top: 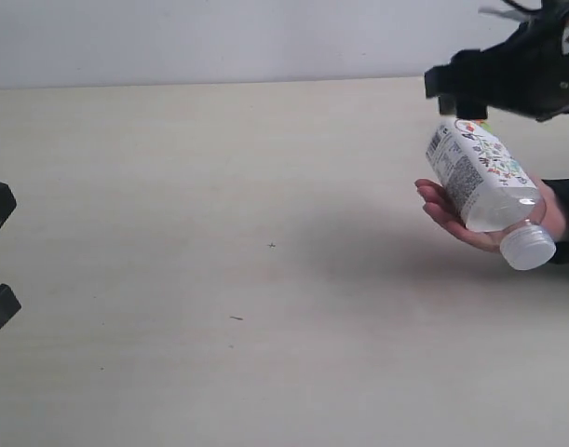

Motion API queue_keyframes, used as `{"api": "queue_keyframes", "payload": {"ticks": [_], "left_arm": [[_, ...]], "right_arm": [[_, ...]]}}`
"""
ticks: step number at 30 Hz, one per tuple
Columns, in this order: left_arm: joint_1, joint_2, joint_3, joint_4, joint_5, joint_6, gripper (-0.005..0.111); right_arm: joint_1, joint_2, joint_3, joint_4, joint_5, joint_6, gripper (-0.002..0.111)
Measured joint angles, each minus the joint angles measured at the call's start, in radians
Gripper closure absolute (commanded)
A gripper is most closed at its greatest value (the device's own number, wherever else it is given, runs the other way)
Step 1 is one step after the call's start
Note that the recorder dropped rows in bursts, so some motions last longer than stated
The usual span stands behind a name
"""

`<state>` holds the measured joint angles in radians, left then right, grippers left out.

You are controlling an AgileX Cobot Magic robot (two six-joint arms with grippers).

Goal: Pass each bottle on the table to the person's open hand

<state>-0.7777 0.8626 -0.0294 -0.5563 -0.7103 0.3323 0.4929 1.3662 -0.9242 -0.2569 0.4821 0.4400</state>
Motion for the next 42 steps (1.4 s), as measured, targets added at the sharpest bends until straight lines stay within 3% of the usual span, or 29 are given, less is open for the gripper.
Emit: {"api": "queue_keyframes", "payload": {"ticks": [7, 19, 27, 42], "left_arm": [[0.000, 0.000, 0.000, 0.000, 0.000, 0.000, 0.107], [0.000, 0.000, 0.000, 0.000, 0.000, 0.000, 0.107], [0.000, 0.000, 0.000, 0.000, 0.000, 0.000, 0.107], [0.000, 0.000, 0.000, 0.000, 0.000, 0.000, 0.107]], "right_arm": [[0.000, -0.254, 0.110, 0.029, -0.182, 0.000, 0.108], [0.000, -0.672, 0.548, 0.044, -0.601, 0.015, 0.108], [0.000, -0.760, 0.662, 0.044, -0.626, -0.004, 0.108], [0.000, -0.760, 0.671, 0.044, -0.546, -0.012, 0.108]]}}
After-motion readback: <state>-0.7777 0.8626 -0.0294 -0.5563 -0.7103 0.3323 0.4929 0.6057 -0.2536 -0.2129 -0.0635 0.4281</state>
